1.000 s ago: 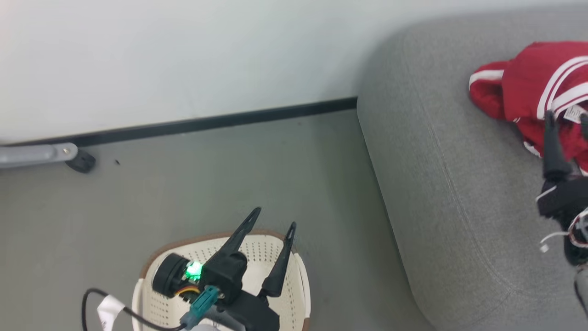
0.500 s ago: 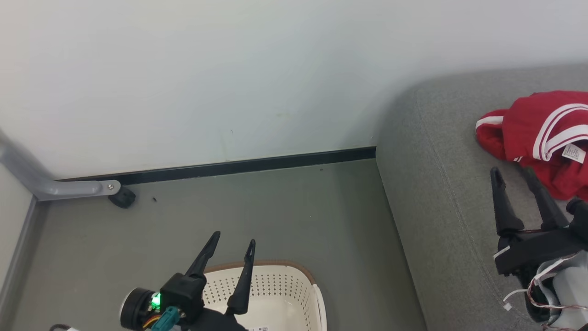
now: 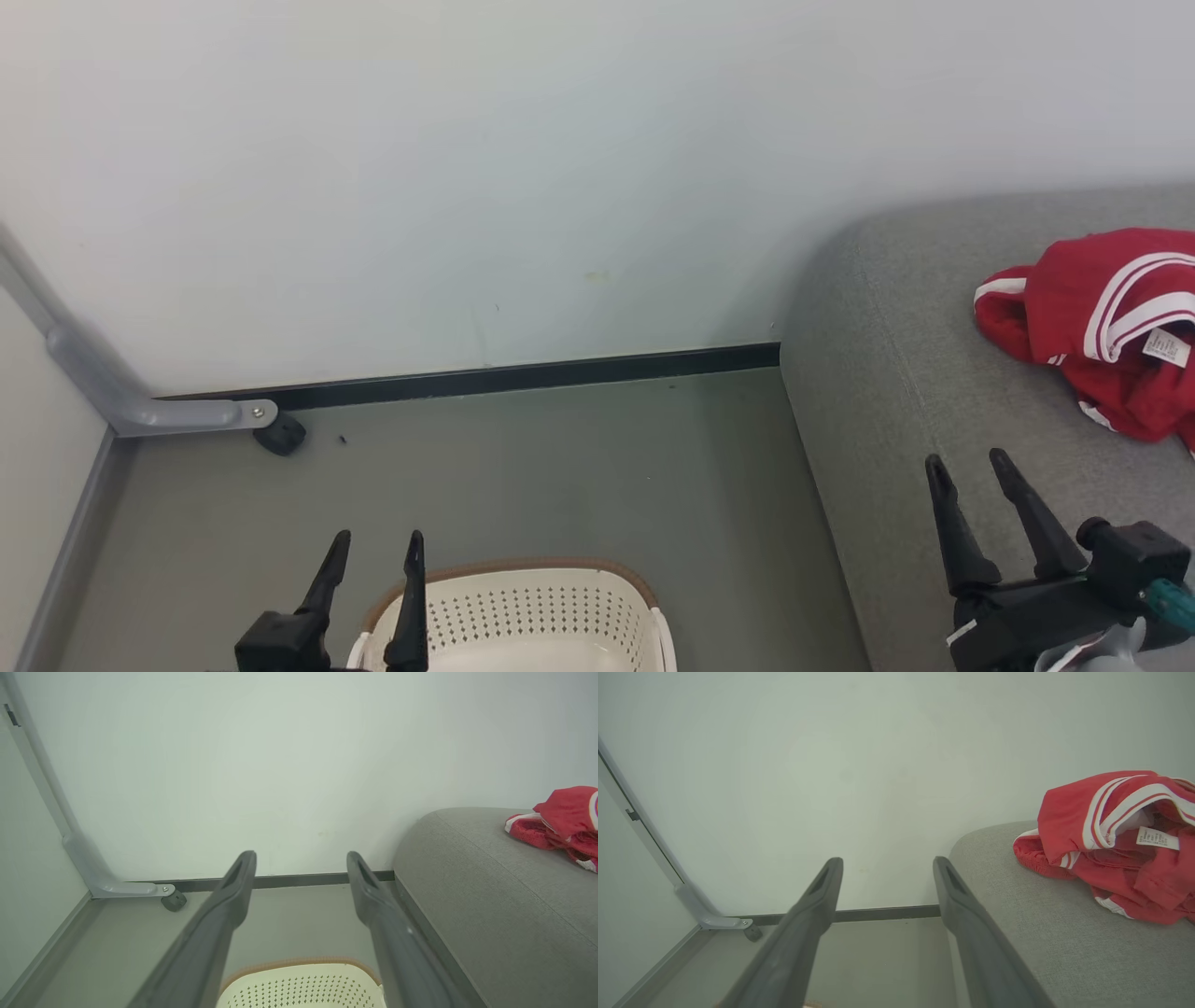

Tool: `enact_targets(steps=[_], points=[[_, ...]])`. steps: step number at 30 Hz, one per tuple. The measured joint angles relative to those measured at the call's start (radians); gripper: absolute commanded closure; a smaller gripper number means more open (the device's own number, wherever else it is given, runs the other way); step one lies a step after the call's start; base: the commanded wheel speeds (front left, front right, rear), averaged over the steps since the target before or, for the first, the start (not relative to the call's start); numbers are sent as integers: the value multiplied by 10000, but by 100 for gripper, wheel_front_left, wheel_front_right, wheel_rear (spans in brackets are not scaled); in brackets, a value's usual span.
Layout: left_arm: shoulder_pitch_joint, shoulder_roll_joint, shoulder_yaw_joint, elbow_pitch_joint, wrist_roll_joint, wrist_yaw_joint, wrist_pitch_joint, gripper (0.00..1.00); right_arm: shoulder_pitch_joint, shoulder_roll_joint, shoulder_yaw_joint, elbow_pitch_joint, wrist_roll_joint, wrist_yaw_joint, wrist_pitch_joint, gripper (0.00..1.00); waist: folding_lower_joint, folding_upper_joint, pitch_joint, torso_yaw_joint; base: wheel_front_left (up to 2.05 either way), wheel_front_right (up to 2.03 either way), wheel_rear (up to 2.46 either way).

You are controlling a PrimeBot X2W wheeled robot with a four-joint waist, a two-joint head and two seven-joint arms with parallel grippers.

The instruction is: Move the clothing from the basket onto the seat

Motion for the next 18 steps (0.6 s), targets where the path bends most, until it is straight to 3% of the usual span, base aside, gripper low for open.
enact_targets(steps=[18], points=[[802, -589, 1181, 232, 593, 0, -146, 0, 1429, -117, 48, -846, -349, -476, 0, 0, 2, 1, -272, 193, 0, 0, 0]])
